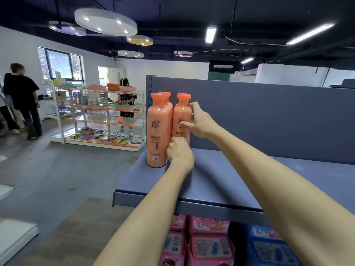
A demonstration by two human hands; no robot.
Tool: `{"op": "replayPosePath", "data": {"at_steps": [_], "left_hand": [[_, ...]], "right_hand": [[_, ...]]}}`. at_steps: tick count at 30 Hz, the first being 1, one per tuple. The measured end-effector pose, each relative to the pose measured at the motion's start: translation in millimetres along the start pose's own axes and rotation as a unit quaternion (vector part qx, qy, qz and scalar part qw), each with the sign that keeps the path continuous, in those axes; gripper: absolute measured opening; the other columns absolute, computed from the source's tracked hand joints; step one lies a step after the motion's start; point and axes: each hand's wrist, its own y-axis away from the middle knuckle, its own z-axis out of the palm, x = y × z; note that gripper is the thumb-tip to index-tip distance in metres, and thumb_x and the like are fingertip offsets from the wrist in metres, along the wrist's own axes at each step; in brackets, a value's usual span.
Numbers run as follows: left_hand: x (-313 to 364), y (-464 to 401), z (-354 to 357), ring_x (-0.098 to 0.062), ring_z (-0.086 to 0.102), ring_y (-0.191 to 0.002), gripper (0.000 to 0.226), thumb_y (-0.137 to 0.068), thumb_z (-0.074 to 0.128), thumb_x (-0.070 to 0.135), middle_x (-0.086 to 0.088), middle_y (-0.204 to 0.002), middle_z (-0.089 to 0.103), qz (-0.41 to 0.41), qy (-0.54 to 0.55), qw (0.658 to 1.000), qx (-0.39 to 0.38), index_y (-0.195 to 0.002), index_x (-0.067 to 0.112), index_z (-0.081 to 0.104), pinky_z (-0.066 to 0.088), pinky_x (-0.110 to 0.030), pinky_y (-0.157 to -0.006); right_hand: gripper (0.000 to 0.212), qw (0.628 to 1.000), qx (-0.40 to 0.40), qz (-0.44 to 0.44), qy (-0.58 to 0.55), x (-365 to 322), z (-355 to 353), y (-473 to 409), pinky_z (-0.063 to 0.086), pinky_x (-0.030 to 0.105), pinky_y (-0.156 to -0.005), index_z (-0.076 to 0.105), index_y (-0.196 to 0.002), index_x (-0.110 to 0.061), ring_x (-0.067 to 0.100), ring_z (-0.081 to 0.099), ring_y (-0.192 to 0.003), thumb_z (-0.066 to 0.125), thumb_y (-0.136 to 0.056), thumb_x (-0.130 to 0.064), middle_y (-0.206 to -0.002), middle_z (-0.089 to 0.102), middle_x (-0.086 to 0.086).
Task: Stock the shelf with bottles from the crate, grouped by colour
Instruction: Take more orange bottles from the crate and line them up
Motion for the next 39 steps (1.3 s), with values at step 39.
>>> {"op": "replayPosePath", "data": {"at_steps": [39], "left_hand": [[34.2, 210.7, -38.4, -0.031, 0.062, -0.091, 0.032, -0.089, 0.056, 0.037, -0.005, -0.102, 0.064, 0.206, -0.053, 0.975, 0.07, -0.11, 0.014, 0.051, 0.036, -0.032, -0.066]], "right_hand": [[0.046, 0.981, 0.047, 0.037, 0.184, 22.5, -96.3, 260.3, 0.052, 0.039, -0.091, 0.057, -0.131, -0.025, 0.024, 0.066, -0.102, 0.07, -0.088, -0.039, -0.117, 0.068, 0.001]]}}
